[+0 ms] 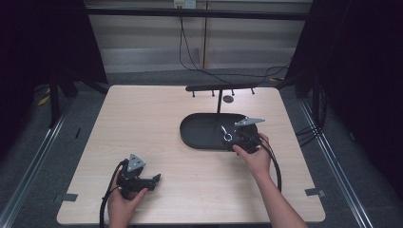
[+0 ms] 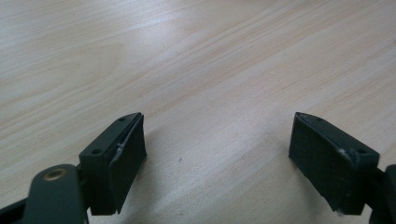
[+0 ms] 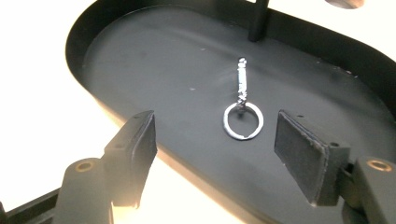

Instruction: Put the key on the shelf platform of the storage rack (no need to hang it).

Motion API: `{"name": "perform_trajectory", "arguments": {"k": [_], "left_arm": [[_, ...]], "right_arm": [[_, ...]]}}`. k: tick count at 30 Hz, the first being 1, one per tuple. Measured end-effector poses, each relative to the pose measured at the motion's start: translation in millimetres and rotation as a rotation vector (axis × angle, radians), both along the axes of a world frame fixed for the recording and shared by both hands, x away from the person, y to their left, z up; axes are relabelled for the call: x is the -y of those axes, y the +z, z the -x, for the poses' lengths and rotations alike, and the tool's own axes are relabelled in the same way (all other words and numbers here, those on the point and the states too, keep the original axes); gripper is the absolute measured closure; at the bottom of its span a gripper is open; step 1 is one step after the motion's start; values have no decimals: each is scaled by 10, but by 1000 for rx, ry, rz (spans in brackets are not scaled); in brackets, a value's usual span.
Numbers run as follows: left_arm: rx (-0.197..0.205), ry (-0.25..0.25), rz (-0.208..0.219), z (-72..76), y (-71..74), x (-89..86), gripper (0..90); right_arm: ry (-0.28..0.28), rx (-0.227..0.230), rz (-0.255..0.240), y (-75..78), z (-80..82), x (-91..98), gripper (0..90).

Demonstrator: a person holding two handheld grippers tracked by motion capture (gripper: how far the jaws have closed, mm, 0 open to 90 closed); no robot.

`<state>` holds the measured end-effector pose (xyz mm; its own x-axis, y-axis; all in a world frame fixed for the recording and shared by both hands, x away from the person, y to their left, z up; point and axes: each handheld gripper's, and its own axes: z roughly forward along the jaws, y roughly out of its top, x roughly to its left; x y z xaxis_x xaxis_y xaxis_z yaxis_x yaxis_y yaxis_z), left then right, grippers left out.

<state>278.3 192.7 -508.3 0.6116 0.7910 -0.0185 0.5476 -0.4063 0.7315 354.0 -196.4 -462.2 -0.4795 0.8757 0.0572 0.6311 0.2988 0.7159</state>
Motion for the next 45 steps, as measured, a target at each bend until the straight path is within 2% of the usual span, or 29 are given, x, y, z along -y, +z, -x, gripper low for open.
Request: {"name": "perform_trajectory", "arguments": {"k": [2,10,17,19,22,25,30,32,40,45], "left_arm": [[0,0,0,0,0,0,185],[0,-1,0,0,0,0,185],[0,0,0,0,0,0,184],[0,0,0,0,0,0,184],[0,0,0,0,0,0,184],[0,0,0,0,0,0,184],[1,0,1,0,0,0,185],[0,0,0,0,0,0,184],[0,0,1,0,0,1,185],[1,0,1,-1,-1,0,184]], "right_arm": [[3,12,-8,14,30,5,299],[8,6,-5,37,140,76,303],[20,15,-29,13,296,163,307],[23,19,-24,5,333,182,307],[40,24,11,1,398,210,305],[44,21,3,-7,430,228,305],[47,10,-5,-57,509,270,302],[52,20,-16,-80,545,289,304],[63,13,8,-179,691,346,303],[57,9,-3,-252,752,409,303]]}}
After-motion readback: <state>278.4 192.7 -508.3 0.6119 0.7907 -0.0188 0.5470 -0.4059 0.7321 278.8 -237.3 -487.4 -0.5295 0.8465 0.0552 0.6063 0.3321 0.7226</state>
